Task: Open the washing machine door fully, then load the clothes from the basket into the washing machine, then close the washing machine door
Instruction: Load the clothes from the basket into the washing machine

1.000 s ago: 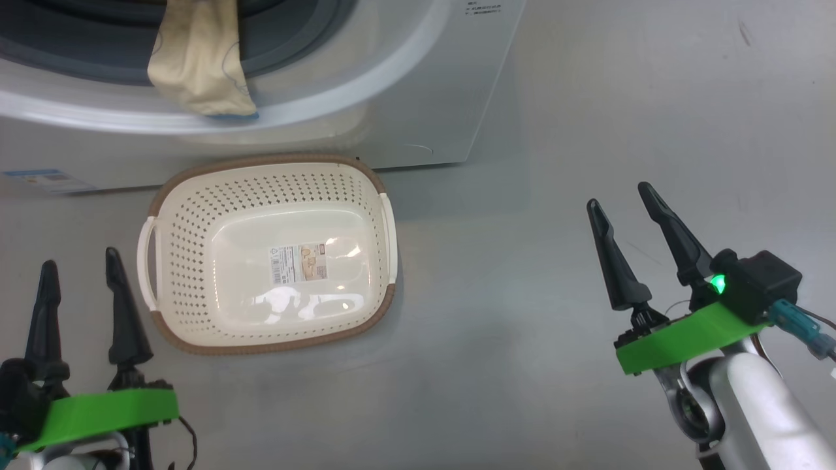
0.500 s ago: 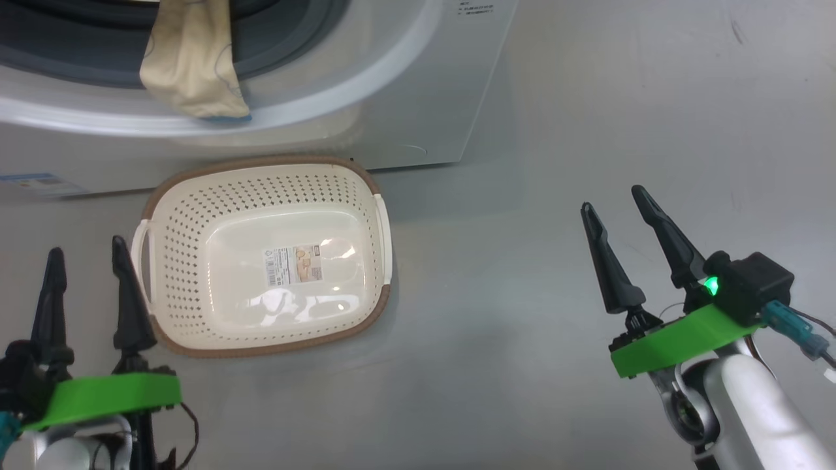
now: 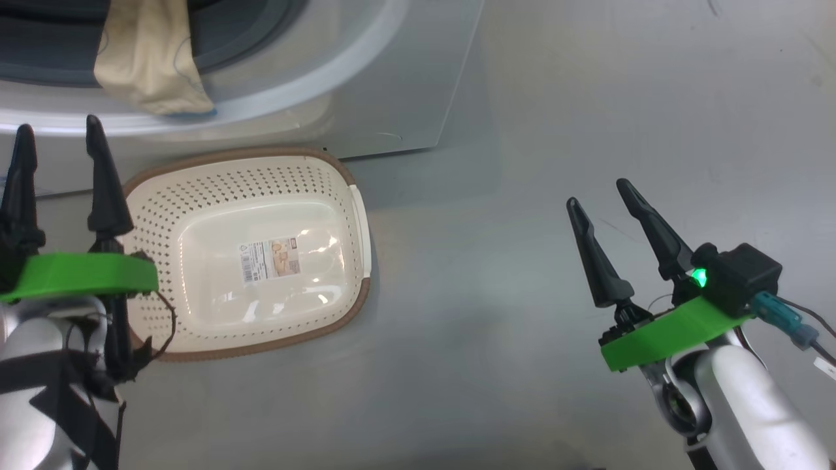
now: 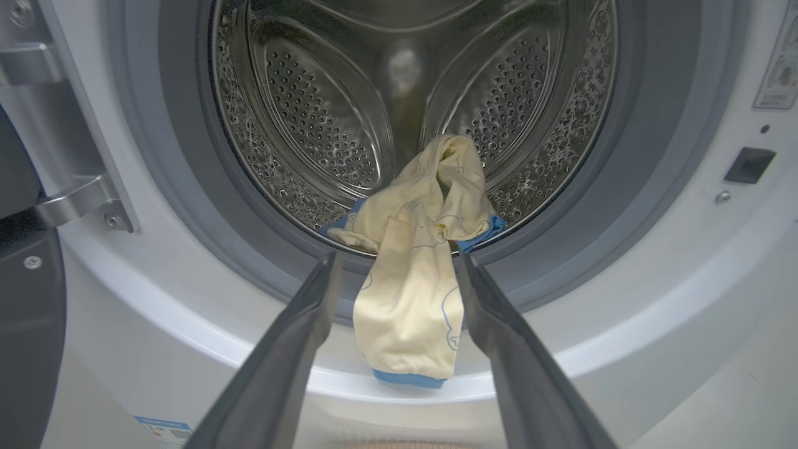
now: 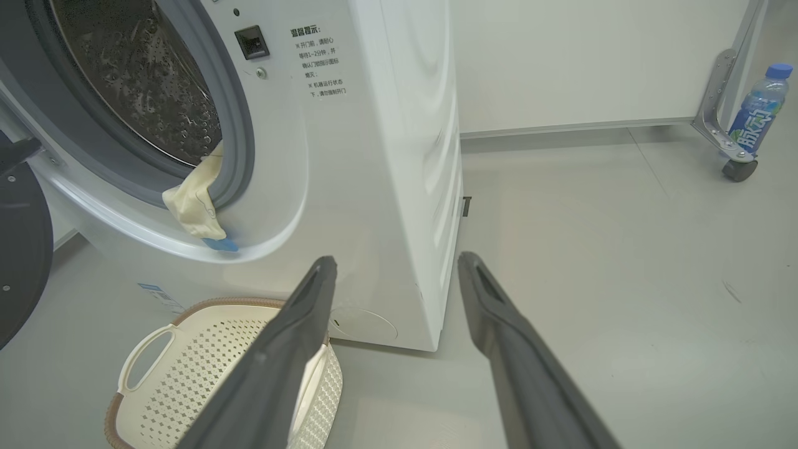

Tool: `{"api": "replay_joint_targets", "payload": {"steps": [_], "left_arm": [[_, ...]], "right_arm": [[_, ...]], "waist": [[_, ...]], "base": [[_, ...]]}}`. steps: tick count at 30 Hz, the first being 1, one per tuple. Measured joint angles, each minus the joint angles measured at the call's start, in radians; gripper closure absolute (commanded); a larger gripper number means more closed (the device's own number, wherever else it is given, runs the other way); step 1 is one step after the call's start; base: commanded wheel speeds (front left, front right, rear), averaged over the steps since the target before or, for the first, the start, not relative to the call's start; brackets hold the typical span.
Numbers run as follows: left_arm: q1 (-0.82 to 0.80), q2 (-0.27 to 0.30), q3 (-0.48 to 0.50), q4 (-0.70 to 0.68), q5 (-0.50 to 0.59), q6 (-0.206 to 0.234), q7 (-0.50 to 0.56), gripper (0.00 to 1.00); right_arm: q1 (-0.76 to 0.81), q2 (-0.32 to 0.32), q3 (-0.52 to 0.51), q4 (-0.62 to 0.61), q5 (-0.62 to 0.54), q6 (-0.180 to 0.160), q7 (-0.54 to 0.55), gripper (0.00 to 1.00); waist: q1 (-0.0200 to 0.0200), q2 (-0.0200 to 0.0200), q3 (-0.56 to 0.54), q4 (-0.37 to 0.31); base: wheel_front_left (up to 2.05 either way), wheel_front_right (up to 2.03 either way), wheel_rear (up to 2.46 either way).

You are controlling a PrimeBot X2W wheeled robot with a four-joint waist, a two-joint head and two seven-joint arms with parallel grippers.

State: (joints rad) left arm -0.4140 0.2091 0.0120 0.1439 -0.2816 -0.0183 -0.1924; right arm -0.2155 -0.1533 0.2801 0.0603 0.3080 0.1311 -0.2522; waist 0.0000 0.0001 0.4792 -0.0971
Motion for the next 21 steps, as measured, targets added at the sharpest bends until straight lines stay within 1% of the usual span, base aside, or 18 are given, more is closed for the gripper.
{"api": "replay_joint_targets", "payload": {"steps": [4,8,15,21], "left_arm": [[-0.086,0.010,-0.005,0.071,-0.006,-0.009,0.009,0.00],[-0.157,0.022,-0.012,0.151,-0.012,-0.026,0.017,0.00],[-0.251,0.023,-0.023,0.302,-0.036,-0.052,0.016,0.00],[-0.320,0.018,-0.031,0.423,-0.056,-0.070,-0.006,0.00]], "right_arm": [[-0.018,0.000,0.001,-0.001,0.000,0.000,0.000,0.00],[-0.021,0.000,0.000,-0.001,0.000,0.000,0.000,0.00],[-0.042,0.000,-0.004,-0.007,0.000,0.000,0.000,0.00],[-0.044,0.000,-0.014,-0.016,-0.002,0.000,0.000,0.00]], "waist": [[0.0000,0.0000,0.022,-0.009],[0.0001,0.0000,0.050,-0.017],[0.0001,0.0000,0.105,-0.026],[0.0002,-0.0001,0.149,-0.028]], "base": [[0.00,0.00,0.00],[0.00,0.00,0.00],[0.00,0.00,0.00],[0.00,0.00,0.00]]}}
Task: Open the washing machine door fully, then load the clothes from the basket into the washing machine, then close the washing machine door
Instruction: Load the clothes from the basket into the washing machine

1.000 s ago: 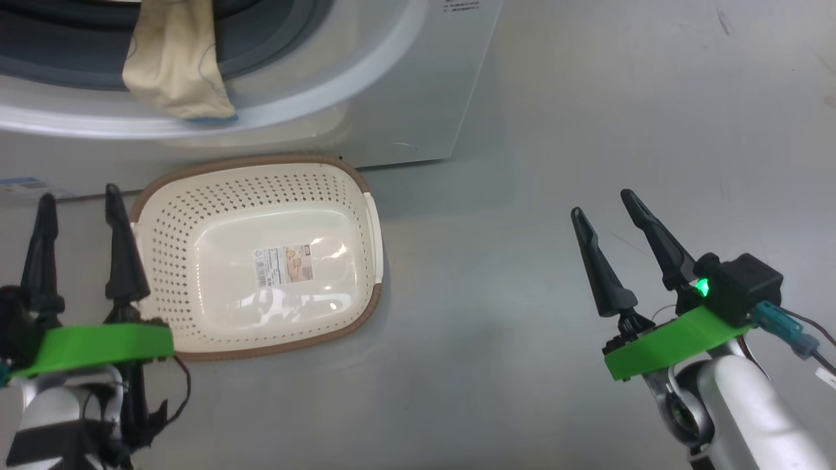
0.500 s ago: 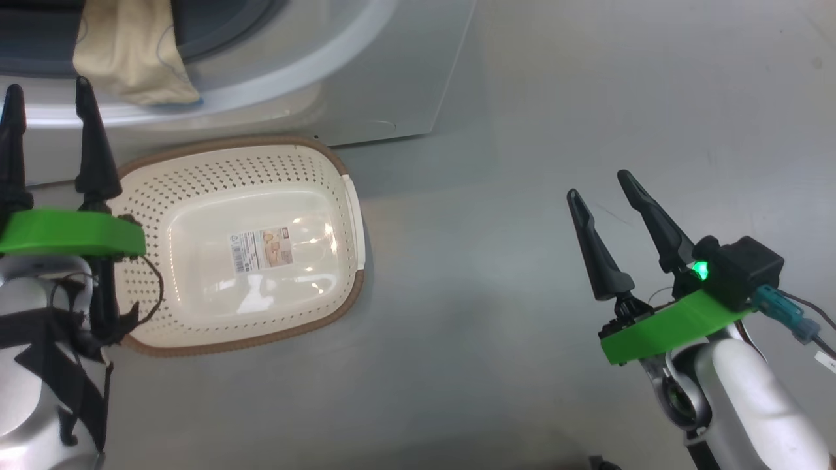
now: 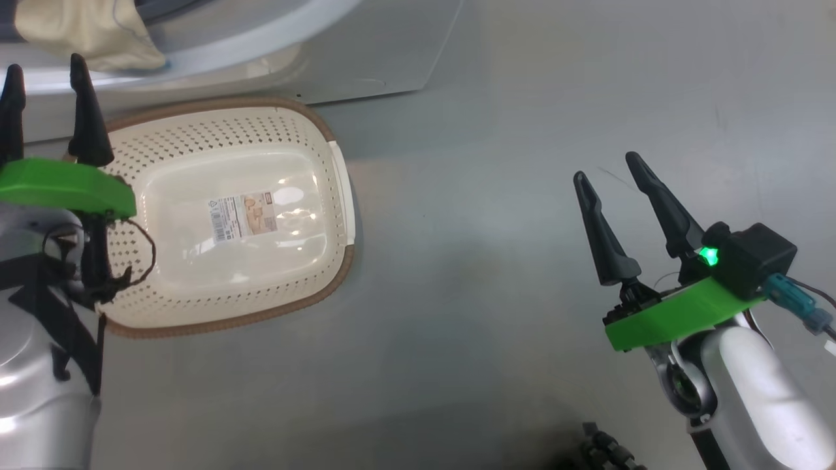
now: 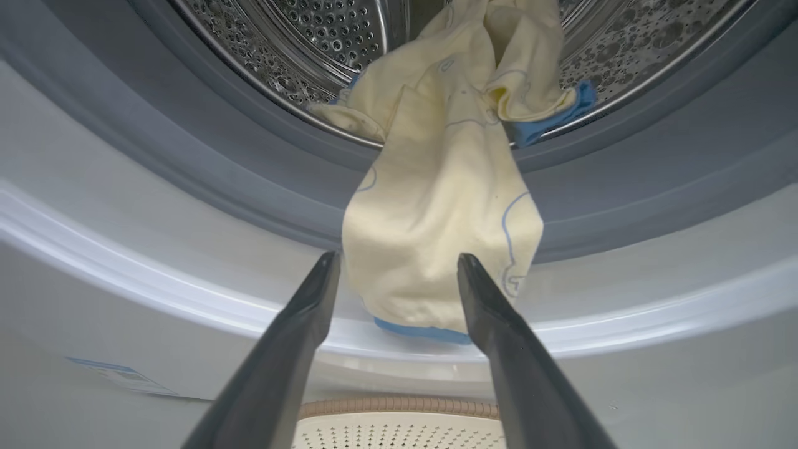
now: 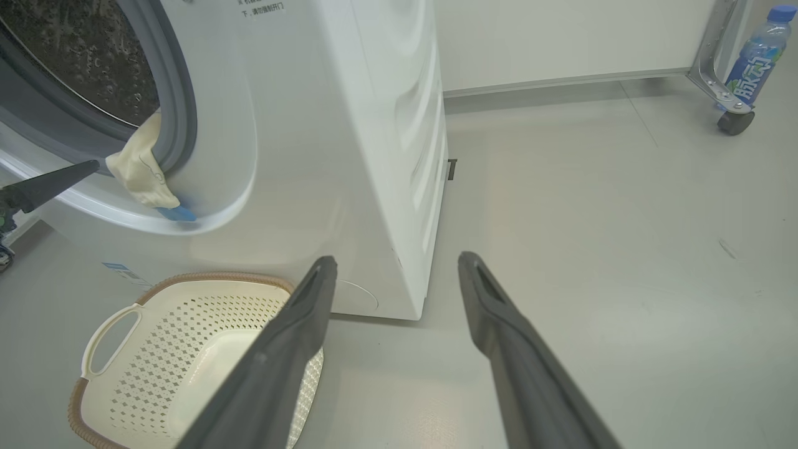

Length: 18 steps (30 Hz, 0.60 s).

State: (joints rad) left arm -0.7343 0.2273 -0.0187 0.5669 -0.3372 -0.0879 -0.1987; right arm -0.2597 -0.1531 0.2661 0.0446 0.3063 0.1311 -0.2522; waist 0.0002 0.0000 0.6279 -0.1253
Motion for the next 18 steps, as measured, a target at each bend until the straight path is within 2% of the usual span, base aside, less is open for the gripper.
{"api": "replay_joint_targets", "payload": {"steps": [18], "left_arm": [[-0.165,-0.012,-0.060,0.183,-0.047,-0.036,-0.039,0.00]], "right_arm": [[-0.035,0.003,-0.004,-0.005,-0.009,0.000,0.000,0.00]], "waist": [[-0.0002,0.0000,0.081,0.001]], "base": [[0.00,0.00,0.00]]}}
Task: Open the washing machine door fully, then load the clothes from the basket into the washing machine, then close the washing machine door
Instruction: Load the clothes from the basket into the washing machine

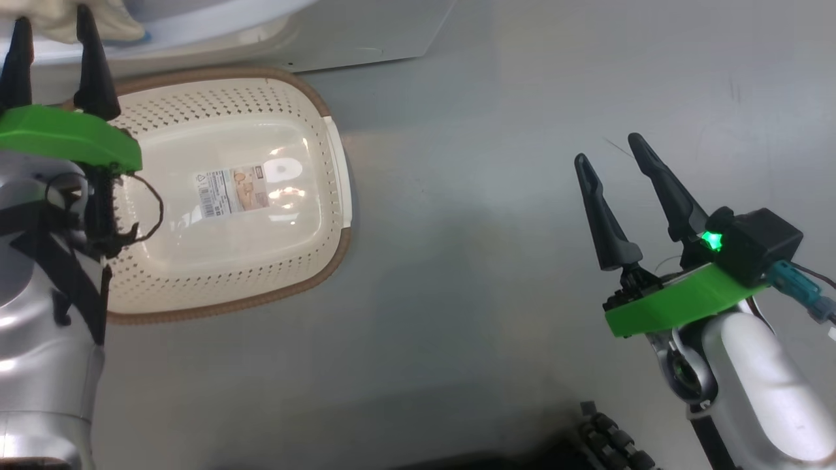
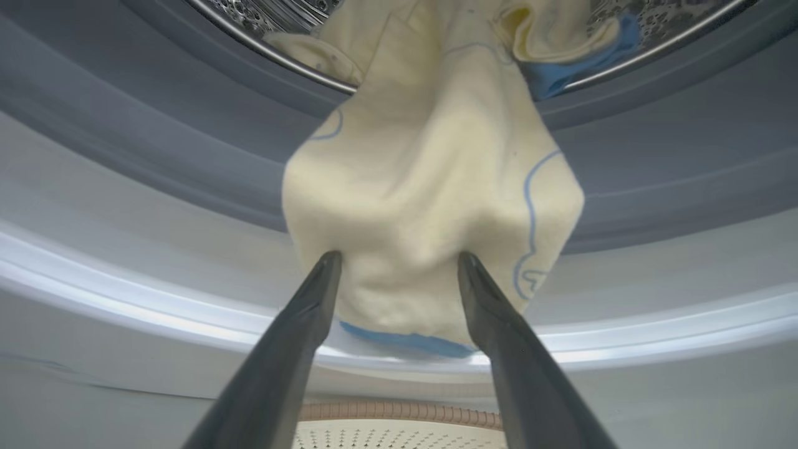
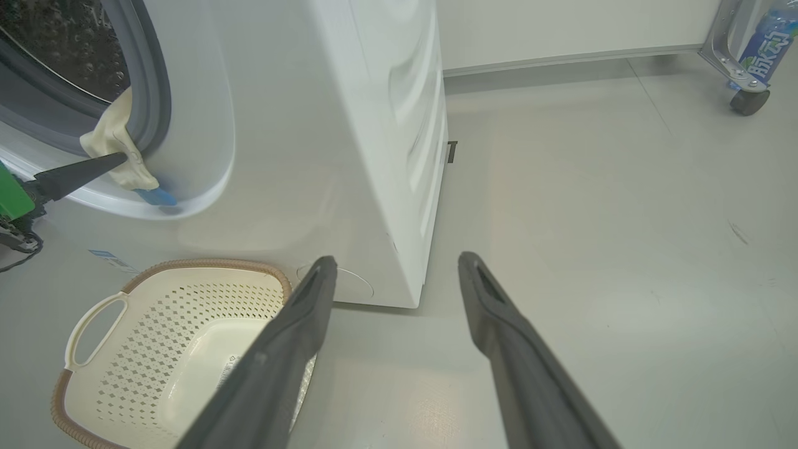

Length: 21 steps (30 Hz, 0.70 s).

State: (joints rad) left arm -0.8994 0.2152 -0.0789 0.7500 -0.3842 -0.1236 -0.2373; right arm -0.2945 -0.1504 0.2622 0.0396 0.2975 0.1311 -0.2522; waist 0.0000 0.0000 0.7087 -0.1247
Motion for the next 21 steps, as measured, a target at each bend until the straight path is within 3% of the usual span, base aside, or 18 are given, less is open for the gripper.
{"api": "replay_joint_targets", "payload": {"steps": [6,7,8,9,10,21], "left_arm": [[-0.029,-0.007,-0.021,0.024,-0.036,-0.001,-0.005,0.00],[-0.031,-0.006,-0.023,0.027,-0.043,-0.004,-0.009,0.13],[-0.033,-0.005,-0.024,0.031,-0.043,-0.004,-0.009,0.49],[-0.035,-0.005,-0.023,0.034,-0.049,-0.004,-0.009,0.63],[-0.035,-0.005,-0.026,0.035,-0.050,-0.007,-0.009,1.00],[-0.018,0.013,-0.020,-0.044,-0.017,-0.007,-0.011,1.00]], "right_arm": [[0.000,0.001,-0.001,0.000,0.000,0.000,0.000,0.00],[0.000,0.001,-0.001,0.000,0.000,0.000,0.000,0.00],[0.000,0.002,-0.001,0.001,0.000,0.000,0.000,0.00],[0.000,0.003,-0.001,0.001,0.000,0.000,0.000,0.00],[0.000,0.004,-0.001,0.002,0.000,0.000,0.000,0.00],[0.001,0.009,-0.015,0.011,-0.005,0.000,0.000,0.00]], "waist": [[0.0000,0.0000,0.009,-0.005],[0.0001,0.0000,0.010,-0.006],[0.0001,0.0000,0.009,-0.006],[0.0000,0.0000,0.008,-0.007],[0.0000,0.0000,0.007,-0.007],[0.0000,0.0000,-0.033,0.009]], "base": [[0.00,0.00,0.00],[0.00,0.00,0.00],[0.00,0.00,0.00],[0.00,0.00,0.00],[0.00,0.00,0.00],[0.00,0.00,0.00]]}}
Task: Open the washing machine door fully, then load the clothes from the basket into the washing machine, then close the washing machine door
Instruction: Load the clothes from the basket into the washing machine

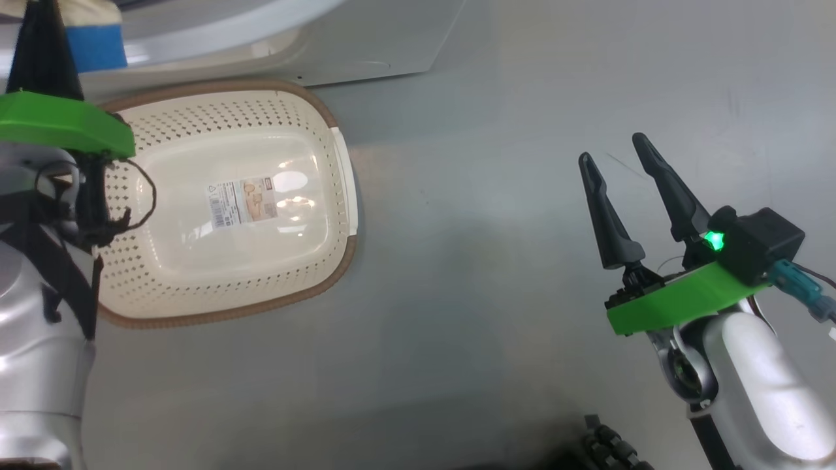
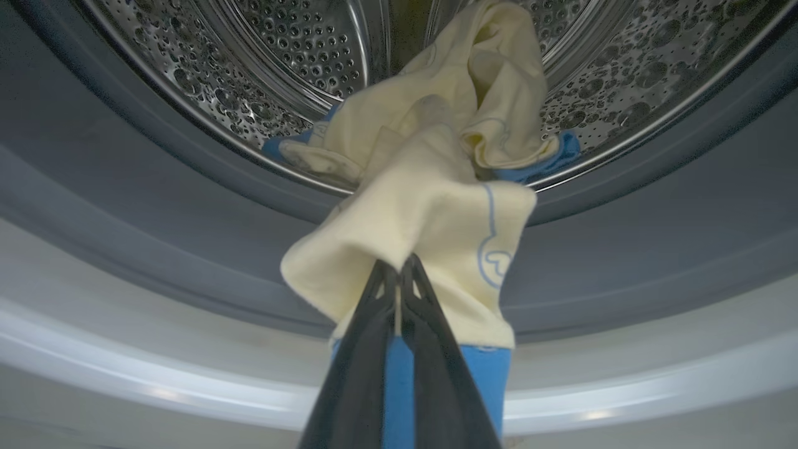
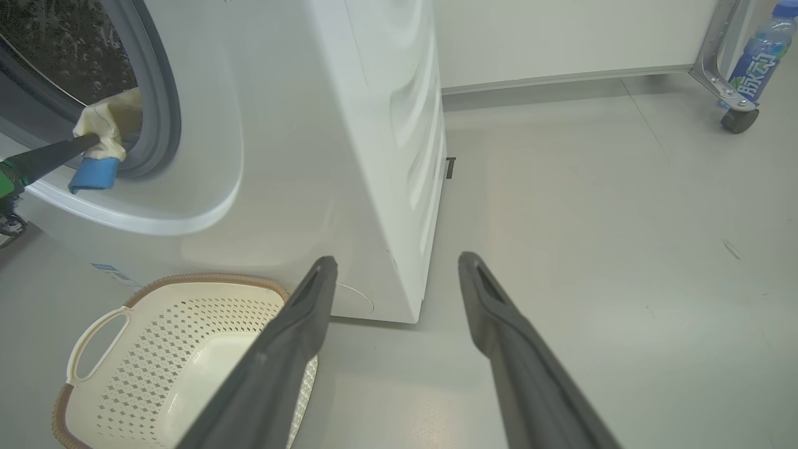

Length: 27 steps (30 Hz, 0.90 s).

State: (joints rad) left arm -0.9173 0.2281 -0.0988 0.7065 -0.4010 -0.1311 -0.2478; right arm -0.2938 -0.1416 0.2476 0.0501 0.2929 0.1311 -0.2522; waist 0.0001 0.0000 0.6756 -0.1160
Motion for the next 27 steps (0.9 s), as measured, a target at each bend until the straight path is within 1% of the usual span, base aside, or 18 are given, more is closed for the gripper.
{"api": "replay_joint_targets", "payload": {"steps": [2,10,19,27], "left_arm": [[0.000,0.013,0.012,-0.038,0.018,0.003,-0.007,1.00],[-0.014,0.042,0.004,-0.045,0.035,0.006,0.003,1.00],[-0.151,0.061,-0.023,-0.008,0.050,0.006,0.078,1.00],[-0.278,0.085,-0.039,0.056,0.059,0.006,0.136,1.00]], "right_arm": [[0.000,0.000,0.000,0.003,0.000,0.000,0.000,0.00],[0.002,0.004,0.016,0.019,0.006,0.000,0.000,0.00],[0.004,0.011,0.034,0.022,0.015,0.000,0.000,0.00],[0.004,0.011,0.045,0.021,0.022,0.000,0.000,0.00]], "waist": [[-0.0001,0.0000,-0.019,0.004],[-0.0001,0.0001,-0.057,-0.008],[-0.0001,0.0000,-0.067,-0.041],[-0.0001,0.0000,-0.034,-0.063]], "base": [[0.00,0.00,0.00],[0.00,0.00,0.00],[0.00,0.00,0.00],[0.00,0.00,0.00]]}}
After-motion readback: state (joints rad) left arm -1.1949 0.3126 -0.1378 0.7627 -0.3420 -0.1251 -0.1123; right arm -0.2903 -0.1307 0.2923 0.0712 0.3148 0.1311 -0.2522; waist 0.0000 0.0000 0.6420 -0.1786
